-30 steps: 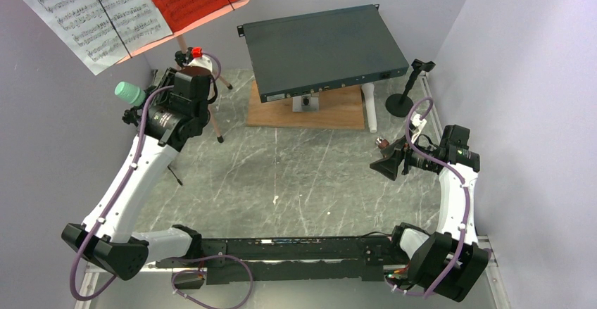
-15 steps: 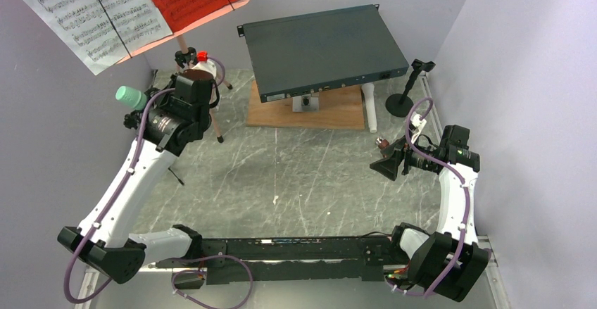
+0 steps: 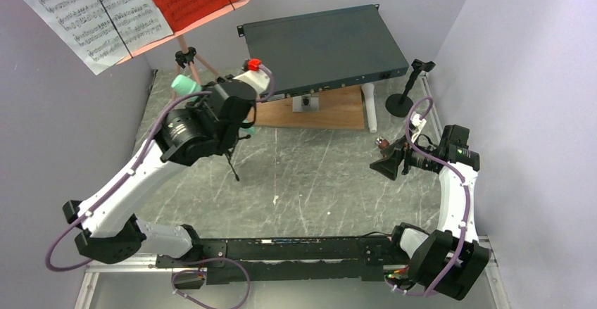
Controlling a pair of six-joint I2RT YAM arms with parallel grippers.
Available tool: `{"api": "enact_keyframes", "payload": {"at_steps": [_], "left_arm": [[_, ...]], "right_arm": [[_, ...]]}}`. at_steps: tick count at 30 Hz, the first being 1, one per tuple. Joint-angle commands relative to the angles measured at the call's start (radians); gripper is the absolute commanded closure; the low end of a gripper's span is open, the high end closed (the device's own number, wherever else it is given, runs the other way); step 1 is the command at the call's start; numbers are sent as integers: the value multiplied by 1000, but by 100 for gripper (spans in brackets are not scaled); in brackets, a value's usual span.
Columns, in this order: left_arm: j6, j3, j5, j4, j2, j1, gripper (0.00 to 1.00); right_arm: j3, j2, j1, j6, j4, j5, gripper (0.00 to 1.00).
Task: Pack up the instrument practice props
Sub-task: Pick up the microphone stand with the microphone from the center of the board, then place the microphone stand with the microphone at the center of the board.
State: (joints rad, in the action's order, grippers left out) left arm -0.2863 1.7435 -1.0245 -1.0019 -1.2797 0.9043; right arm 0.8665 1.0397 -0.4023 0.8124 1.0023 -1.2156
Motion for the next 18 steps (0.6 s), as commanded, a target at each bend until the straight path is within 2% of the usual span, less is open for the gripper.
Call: {"api": "enact_keyframes", "payload": {"at_steps": [1, 6, 13, 15, 18], "left_arm": [[20, 95, -35, -20, -40, 94, 100], [-38, 85, 50, 125, -59, 219, 100], [-282, -39, 119, 479, -92, 369, 100], [-328, -57, 140, 558, -113, 393, 100], [-332, -45, 177, 590, -169, 399, 100]], "right_arm": [[21, -1, 3, 31, 2, -43, 20], [21, -1, 3, 37, 7, -43, 20], [22, -6, 3, 40, 9, -44, 20], [22, -6, 3, 42, 11, -44, 20], [25, -6, 4, 49, 17, -45, 20]]}}
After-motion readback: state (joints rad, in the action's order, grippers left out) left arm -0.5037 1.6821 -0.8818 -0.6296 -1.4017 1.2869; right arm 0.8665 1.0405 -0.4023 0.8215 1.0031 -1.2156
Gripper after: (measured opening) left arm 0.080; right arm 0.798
